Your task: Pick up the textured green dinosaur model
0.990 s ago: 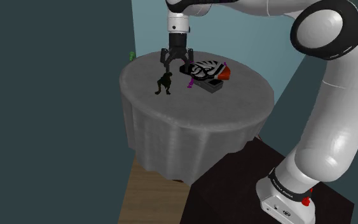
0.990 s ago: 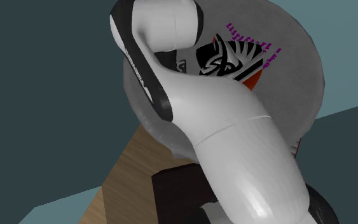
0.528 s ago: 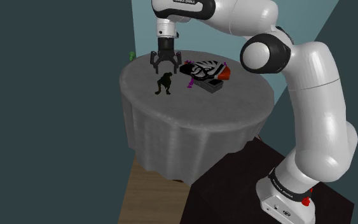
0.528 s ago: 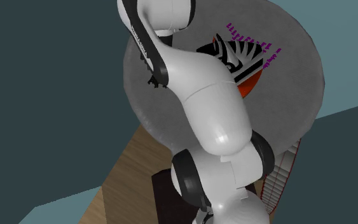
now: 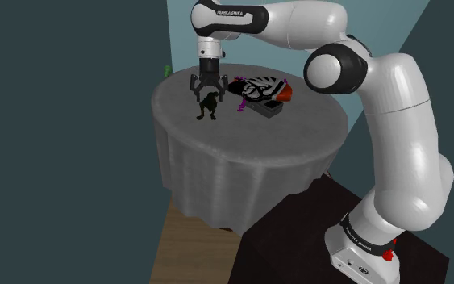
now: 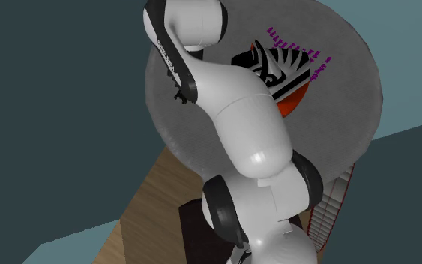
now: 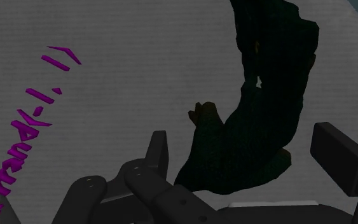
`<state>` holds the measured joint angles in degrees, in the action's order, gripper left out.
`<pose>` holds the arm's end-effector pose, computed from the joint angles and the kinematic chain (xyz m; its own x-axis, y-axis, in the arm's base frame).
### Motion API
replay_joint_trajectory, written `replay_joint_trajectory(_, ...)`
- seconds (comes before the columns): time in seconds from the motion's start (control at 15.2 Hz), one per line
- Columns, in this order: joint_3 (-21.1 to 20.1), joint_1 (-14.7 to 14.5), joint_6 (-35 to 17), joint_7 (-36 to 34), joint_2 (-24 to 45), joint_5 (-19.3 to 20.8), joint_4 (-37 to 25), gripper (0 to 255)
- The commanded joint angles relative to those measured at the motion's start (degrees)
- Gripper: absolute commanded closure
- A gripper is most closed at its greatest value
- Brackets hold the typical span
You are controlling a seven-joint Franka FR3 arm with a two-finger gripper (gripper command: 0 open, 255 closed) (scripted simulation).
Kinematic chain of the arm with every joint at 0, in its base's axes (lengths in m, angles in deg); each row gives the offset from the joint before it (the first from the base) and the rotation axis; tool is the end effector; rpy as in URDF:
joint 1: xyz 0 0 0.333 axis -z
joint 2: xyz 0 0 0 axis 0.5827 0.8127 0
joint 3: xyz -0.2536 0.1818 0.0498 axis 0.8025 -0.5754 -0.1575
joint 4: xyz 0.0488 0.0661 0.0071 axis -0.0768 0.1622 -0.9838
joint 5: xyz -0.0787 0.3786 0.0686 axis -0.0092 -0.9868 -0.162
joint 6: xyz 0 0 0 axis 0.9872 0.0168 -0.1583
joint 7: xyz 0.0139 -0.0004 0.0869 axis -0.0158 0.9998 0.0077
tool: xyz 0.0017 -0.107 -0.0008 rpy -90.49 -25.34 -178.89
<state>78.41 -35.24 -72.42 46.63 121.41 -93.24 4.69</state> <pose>0.7078 0.0676 0.4149 0.8681 -0.3385 -0.3630 -0.3810 -0.9232 -0.0504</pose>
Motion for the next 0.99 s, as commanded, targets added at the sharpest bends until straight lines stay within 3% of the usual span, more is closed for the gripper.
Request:
replay_joint_trajectory(0.0, 0.02, 0.05, -0.46, 0.12, -0.19, 0.00, 0.64, 255)
replay_joint_trajectory(0.53, 0.02, 0.10, -0.60, 0.17, -0.52, -0.03, 1.10, 255)
replay_joint_trajectory(0.92, -0.11, -0.11, 3.92, -0.72, 0.73, -0.02, -4.74, 255)
